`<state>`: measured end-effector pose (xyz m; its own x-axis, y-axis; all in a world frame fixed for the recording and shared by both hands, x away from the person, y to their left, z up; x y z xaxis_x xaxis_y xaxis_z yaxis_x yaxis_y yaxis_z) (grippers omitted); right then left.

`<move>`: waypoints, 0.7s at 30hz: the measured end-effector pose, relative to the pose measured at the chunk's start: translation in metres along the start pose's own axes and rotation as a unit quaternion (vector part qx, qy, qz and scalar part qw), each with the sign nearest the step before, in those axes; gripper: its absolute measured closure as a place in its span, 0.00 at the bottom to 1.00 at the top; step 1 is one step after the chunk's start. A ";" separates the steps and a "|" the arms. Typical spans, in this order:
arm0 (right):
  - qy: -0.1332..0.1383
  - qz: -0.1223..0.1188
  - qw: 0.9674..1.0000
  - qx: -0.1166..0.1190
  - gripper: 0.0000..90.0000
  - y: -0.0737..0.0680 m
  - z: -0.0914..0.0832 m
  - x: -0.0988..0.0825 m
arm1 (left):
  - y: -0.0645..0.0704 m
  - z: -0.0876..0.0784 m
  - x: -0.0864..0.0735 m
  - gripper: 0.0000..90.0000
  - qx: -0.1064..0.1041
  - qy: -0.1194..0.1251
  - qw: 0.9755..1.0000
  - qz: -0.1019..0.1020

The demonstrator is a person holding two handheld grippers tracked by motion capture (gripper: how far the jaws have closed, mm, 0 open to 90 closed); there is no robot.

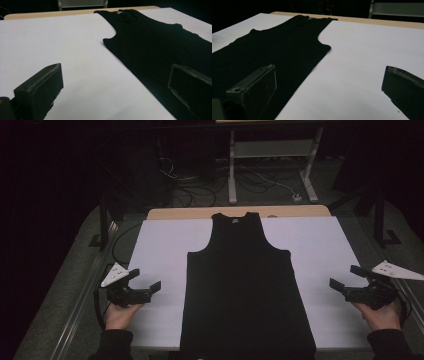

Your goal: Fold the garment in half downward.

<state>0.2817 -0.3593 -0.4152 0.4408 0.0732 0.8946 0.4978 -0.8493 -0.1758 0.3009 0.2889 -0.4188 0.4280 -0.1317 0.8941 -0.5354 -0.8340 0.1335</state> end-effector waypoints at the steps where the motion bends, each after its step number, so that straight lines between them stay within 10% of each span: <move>1: 0.000 0.000 1.000 0.001 0.00 0.000 0.000 0.000 | 0.000 -0.001 0.000 0.00 0.003 0.001 1.000 -0.001; 21: 0.010 0.013 1.000 0.021 0.00 0.000 0.000 0.001 | 0.005 0.001 0.004 0.00 -0.023 0.004 1.000 0.003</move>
<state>0.2822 -0.3598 -0.4140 0.4388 0.0408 0.8976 0.5184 -0.8275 -0.2158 0.3006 0.2833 -0.4150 0.4194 -0.1317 0.8982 -0.5703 -0.8080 0.1478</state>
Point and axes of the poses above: each handheld gripper's, and its own axes: z roughly forward along the jaws, x roughly out of its top, y roughly to its right, the point moved 2 cm from there along z, roughly forward along the jaws, and after that the axes turned 1 degree about x, right-handed, at the moved point
